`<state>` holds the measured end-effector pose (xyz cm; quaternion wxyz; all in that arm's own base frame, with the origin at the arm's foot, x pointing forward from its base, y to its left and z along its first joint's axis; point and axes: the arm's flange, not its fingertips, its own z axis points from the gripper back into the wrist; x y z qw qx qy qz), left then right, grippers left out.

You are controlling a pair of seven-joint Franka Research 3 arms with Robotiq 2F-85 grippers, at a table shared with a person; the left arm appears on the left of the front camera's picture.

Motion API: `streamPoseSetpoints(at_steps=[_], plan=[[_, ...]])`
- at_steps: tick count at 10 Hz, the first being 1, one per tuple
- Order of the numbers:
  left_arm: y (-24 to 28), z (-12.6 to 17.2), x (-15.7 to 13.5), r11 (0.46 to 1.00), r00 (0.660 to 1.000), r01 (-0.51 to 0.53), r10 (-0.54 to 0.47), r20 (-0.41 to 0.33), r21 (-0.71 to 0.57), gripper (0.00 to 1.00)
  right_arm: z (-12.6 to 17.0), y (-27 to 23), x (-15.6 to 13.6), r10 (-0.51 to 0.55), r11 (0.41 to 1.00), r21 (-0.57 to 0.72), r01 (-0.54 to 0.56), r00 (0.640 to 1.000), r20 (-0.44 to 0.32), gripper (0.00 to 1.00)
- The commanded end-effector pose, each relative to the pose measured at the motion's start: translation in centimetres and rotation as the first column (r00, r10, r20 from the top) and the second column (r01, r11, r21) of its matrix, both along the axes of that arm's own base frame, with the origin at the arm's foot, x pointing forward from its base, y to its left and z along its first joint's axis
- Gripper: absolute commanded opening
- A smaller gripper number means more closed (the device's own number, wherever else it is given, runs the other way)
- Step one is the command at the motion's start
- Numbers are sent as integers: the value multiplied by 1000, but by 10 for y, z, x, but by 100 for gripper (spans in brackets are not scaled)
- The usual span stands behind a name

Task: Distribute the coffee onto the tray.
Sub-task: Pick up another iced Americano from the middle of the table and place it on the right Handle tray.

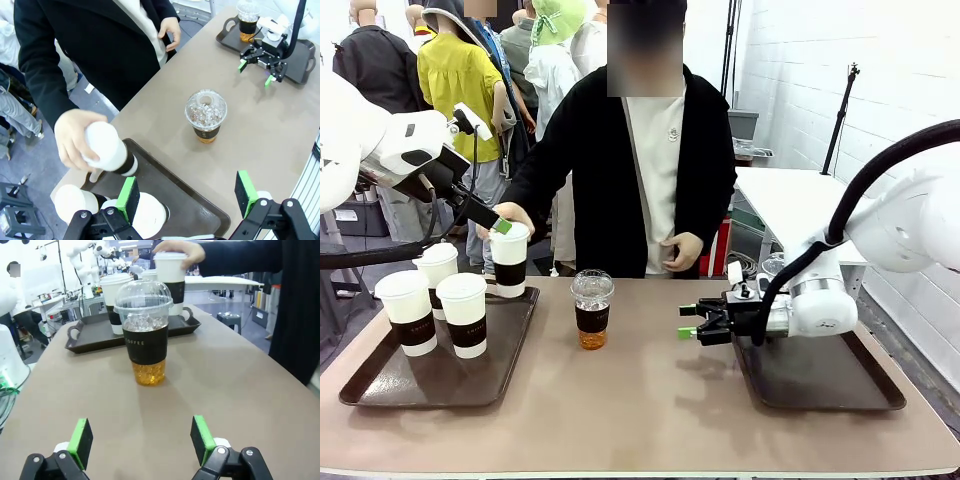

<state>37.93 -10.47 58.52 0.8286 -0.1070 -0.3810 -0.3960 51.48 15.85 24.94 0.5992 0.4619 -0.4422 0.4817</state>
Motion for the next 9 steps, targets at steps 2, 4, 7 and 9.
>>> streamPoseSetpoints(at_steps=[2, 4, 7, 9], plan=[[1, 0, 1, 1000, 1000, -3, 3, -7, -6, 100, -3, 29, 22, -2, 1000, -4, 2, 1000, -6, 100], [1, 0, 1, 1000, 1000, -3, 3, -7, -6, 100, -3, 45, 36, 19, 1000, 4, -19, 1000, 6, 100], [1, 0, 1, 1000, 1000, -3, 3, -7, -6, 100, 2, 61, 53, 46, 999, 16, -46, 999, 1, 100], [1, 0, 1, 1000, 1000, -3, 3, -7, -6, 100, -1, 70, 61, 65, 998, 28, -64, 998, -8, 100]])
